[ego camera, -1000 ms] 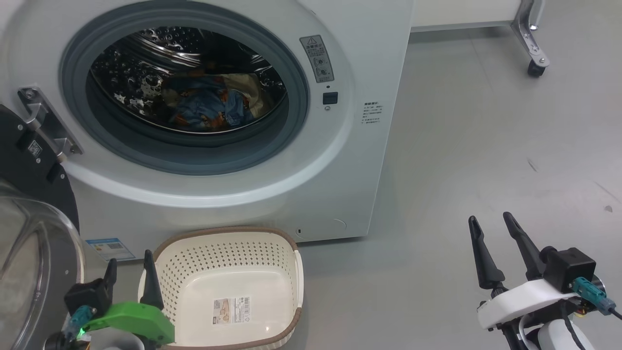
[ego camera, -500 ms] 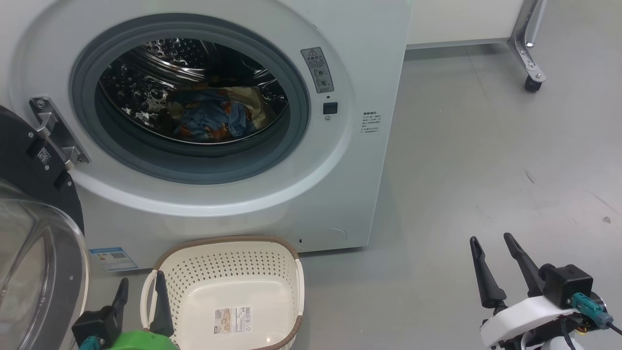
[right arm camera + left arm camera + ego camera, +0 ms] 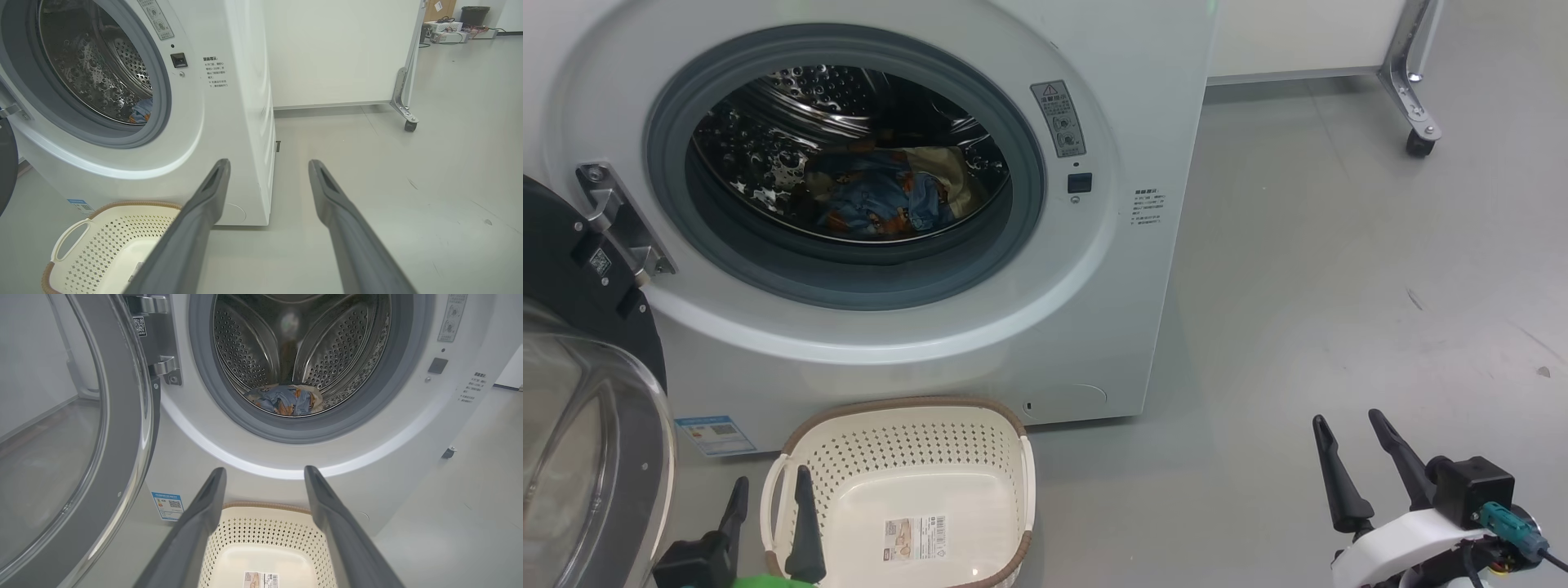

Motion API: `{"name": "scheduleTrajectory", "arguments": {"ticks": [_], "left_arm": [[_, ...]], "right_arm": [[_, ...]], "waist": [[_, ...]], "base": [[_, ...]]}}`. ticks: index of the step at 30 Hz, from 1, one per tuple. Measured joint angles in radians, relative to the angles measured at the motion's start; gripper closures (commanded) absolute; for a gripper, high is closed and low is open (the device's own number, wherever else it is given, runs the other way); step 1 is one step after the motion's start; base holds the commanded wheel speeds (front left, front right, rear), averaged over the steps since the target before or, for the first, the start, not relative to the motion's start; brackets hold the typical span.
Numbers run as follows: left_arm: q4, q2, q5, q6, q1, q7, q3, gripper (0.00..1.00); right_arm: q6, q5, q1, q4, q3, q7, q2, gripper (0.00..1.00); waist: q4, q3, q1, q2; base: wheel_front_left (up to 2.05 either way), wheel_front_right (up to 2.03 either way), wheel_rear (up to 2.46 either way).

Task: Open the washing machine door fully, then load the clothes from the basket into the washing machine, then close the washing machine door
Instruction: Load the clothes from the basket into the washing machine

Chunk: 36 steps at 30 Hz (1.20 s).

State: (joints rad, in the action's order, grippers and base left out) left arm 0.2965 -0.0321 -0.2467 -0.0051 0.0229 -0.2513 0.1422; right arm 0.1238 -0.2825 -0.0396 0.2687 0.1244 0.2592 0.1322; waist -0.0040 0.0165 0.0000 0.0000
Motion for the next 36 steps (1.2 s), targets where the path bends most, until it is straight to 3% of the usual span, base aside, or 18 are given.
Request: {"name": "scheduleTrajectory", "arguments": {"ticks": [36], "left_arm": [[-0.092,-0.001,0.008,0.061,-0.06,0.0,0.023,0.0]], "right_arm": [[0.0,0.0,-0.01,0.024,-0.007,0.0,-0.007,0.0]], "waist": [[0.0,-0.003,0.0,0.0]], "base": [[-0.04,0.04,0.0]]}}
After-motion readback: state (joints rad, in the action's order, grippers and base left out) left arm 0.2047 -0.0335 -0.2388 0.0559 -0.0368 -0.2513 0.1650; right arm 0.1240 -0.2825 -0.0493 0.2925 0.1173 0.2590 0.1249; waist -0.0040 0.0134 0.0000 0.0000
